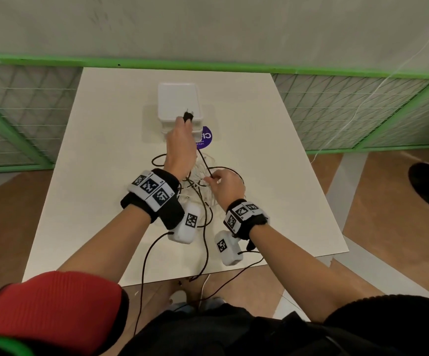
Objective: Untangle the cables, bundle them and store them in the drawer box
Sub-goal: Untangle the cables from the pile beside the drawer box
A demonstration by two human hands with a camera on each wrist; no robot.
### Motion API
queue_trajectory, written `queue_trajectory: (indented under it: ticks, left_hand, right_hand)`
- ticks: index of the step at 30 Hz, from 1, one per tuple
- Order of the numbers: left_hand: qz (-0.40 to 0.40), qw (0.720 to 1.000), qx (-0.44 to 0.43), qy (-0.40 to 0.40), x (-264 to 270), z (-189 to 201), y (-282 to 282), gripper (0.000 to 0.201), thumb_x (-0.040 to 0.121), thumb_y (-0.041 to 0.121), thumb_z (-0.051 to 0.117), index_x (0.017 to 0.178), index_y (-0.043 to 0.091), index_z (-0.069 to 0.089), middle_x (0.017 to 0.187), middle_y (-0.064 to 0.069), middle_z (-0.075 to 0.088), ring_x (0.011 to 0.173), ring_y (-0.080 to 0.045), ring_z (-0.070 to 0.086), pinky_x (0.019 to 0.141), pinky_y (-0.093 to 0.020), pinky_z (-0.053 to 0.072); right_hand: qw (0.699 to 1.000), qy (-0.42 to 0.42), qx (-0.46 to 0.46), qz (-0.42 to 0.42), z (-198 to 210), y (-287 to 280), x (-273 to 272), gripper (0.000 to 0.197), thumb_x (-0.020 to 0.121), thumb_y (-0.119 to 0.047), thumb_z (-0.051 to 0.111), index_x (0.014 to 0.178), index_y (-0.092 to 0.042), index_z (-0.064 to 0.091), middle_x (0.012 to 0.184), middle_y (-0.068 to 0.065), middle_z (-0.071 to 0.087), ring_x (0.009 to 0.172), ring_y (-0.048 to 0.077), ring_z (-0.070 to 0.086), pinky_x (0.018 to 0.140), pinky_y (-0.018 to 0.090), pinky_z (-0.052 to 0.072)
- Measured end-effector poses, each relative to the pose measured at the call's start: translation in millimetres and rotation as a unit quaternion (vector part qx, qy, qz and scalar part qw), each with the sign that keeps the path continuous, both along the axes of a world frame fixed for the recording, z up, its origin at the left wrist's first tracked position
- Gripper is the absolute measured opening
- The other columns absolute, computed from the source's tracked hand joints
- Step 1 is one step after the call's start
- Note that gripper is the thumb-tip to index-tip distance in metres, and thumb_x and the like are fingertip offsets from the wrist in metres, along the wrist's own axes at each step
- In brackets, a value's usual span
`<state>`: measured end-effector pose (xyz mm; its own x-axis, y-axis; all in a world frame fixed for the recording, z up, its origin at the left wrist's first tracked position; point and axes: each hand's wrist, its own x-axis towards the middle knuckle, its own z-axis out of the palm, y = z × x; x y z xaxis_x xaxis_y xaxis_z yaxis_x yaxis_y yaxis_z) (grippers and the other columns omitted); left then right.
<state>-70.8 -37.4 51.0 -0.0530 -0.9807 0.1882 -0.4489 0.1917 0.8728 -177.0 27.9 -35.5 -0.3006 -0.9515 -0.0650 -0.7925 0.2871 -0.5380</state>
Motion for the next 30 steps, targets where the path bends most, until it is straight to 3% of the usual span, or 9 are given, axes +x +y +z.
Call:
queue_trajectory:
  ticks: [5, 9, 12, 15, 19, 22, 25, 27, 30]
  left_hand:
    - [0.083, 0.994, -0.053, 0.047, 13, 25, -15, 0.022, 0.103, 0.018, 0.027, 0.089, 0.010, 0.041, 0.066, 0.010, 0.038, 0.055, -0.003, 0.033, 0.049, -0.013, 0.033]
    - [0.093, 0.994, -0.056, 0.012, 20, 13, -15, 0.023, 0.102, 0.016, 0.027, 0.094, 0.006, 0.046, 0.071, 0.003, 0.045, 0.058, -0.009, 0.037, 0.051, -0.020, 0.030]
    - [0.075, 0.976, -0.010, -0.203, 36, -2, -20, 0.026, 0.099, 0.008, 0.029, 0.112, -0.003, 0.050, 0.112, -0.017, 0.053, 0.096, -0.029, 0.050, 0.084, -0.033, 0.037]
    - [0.041, 0.937, -0.083, -0.338, 33, -10, -14, 0.024, 0.093, 0.002, 0.039, 0.111, -0.002, 0.053, 0.138, -0.020, 0.040, 0.129, -0.034, 0.037, 0.114, -0.051, 0.012]
    - [-0.052, 0.896, -0.253, -0.360, -1, -1, 20, 0.023, 0.088, 0.002, 0.040, 0.104, 0.002, 0.056, 0.120, -0.015, 0.057, 0.116, -0.029, 0.052, 0.112, -0.050, 0.022]
    - [-0.186, 0.887, -0.125, -0.405, -17, -6, 31, 0.024, 0.097, 0.008, 0.031, 0.106, 0.003, 0.052, 0.109, -0.013, 0.057, 0.099, -0.028, 0.053, 0.084, -0.036, 0.036]
    - [-0.237, 0.865, 0.035, -0.440, -18, -17, 27, 0.022, 0.093, 0.005, 0.034, 0.107, 0.003, 0.051, 0.114, -0.014, 0.055, 0.108, -0.032, 0.052, 0.094, -0.044, 0.034]
    - [-0.234, 0.860, 0.052, -0.451, -17, -22, 24, 0.024, 0.093, 0.005, 0.033, 0.109, 0.002, 0.051, 0.116, -0.014, 0.054, 0.111, -0.033, 0.049, 0.102, -0.049, 0.031]
    - [-0.236, 0.871, 0.016, -0.432, -13, -32, 23, 0.025, 0.095, 0.006, 0.029, 0.106, 0.002, 0.051, 0.113, -0.013, 0.052, 0.106, -0.034, 0.044, 0.084, -0.040, 0.038]
  right_hand:
    - [0.999, -0.005, 0.049, -0.021, -5, -1, -12, 0.031, 0.090, -0.039, 0.055, 0.102, -0.016, 0.071, 0.097, 0.008, 0.071, 0.093, 0.028, 0.063, 0.076, 0.034, 0.048]
    - [0.999, -0.018, 0.047, -0.014, -9, -8, -11, 0.032, 0.093, -0.036, 0.051, 0.091, -0.011, 0.070, 0.088, 0.014, 0.070, 0.086, 0.033, 0.062, 0.069, 0.033, 0.045]
    - [0.999, 0.004, 0.042, 0.003, -5, -10, -10, 0.033, 0.095, -0.033, 0.046, 0.084, -0.010, 0.068, 0.087, 0.014, 0.068, 0.084, 0.035, 0.061, 0.066, 0.034, 0.044]
    - [0.996, 0.063, 0.058, 0.036, 4, -15, -5, 0.031, 0.097, -0.026, 0.042, 0.091, -0.007, 0.066, 0.094, 0.016, 0.067, 0.089, 0.036, 0.060, 0.065, 0.032, 0.038]
    - [0.982, 0.152, 0.077, 0.085, 18, -17, 1, 0.020, 0.092, -0.005, 0.042, 0.094, -0.001, 0.061, 0.101, 0.018, 0.064, 0.094, 0.038, 0.061, 0.066, 0.035, 0.038]
    - [0.980, 0.156, 0.080, 0.098, 28, -15, 0, 0.022, 0.091, -0.001, 0.040, 0.101, 0.002, 0.059, 0.106, 0.019, 0.063, 0.099, 0.038, 0.059, 0.074, 0.039, 0.043]
    - [0.983, 0.143, 0.066, 0.097, 34, -11, 0, 0.023, 0.092, -0.003, 0.039, 0.101, 0.003, 0.059, 0.105, 0.019, 0.064, 0.097, 0.037, 0.060, 0.072, 0.037, 0.041]
    - [0.990, 0.107, 0.050, 0.082, 35, -7, -2, 0.023, 0.090, -0.006, 0.041, 0.093, 0.003, 0.062, 0.097, 0.022, 0.065, 0.090, 0.038, 0.059, 0.066, 0.035, 0.035]
    - [0.997, 0.034, 0.001, 0.062, 33, -3, -2, 0.024, 0.088, -0.012, 0.047, 0.082, 0.002, 0.066, 0.085, 0.023, 0.066, 0.080, 0.040, 0.059, 0.060, 0.032, 0.032]
